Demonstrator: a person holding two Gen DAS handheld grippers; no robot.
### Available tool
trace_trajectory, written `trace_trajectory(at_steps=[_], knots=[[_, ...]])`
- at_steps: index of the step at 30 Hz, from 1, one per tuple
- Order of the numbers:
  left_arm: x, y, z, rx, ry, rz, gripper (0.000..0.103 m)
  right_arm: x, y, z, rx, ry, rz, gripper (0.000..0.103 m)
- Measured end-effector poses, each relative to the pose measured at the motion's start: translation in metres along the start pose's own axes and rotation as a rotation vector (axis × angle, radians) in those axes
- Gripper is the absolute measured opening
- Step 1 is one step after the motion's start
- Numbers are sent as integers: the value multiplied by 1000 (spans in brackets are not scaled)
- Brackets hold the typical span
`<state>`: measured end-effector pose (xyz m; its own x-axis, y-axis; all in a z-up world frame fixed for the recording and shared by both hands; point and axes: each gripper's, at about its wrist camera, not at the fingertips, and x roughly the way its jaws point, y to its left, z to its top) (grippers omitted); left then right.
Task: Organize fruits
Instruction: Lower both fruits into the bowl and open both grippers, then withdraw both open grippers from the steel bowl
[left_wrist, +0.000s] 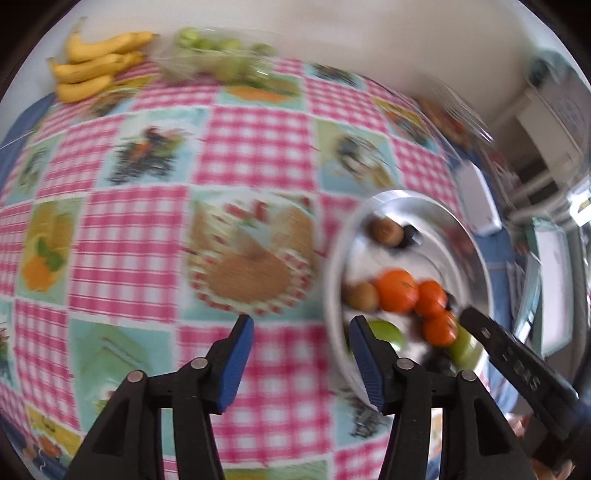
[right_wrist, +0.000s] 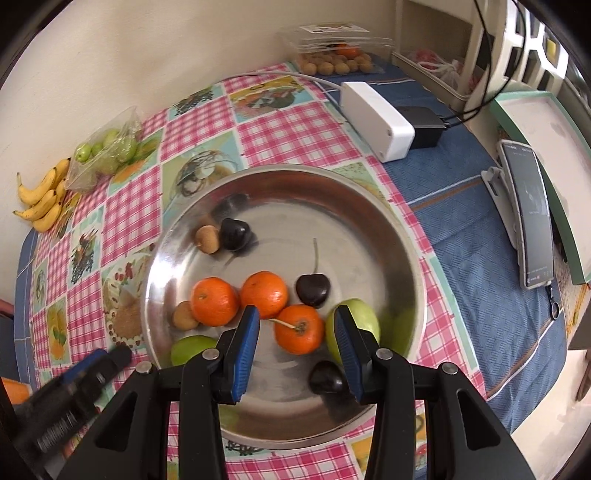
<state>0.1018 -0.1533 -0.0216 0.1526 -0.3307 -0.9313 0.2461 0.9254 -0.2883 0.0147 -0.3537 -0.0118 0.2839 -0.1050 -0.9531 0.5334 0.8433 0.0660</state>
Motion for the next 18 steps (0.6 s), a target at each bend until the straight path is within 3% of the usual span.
trace_trajectory(at_steps=[5,11,14,15,16,18], knots=[[-8,26,9,-22,-66,138,65,-2,16,-1,-42,-6,5,43],[-11,50,13,-69,-73,165,70,-4,38,-4,-94,-10,7,43],[-6,53,13,-87,-66,171,82,-4,49,-6,-125,-13,7,45],[-4,55,13,-87,-66,176,89,-4,52,-7,-137,-15,4,47],[-4,56,13,-86,-68,182,96,-3,55,-7,-146,-17,3,56],[-4,59,12,-83,-74,193,103,-3,59,-8,-164,-24,7,69]])
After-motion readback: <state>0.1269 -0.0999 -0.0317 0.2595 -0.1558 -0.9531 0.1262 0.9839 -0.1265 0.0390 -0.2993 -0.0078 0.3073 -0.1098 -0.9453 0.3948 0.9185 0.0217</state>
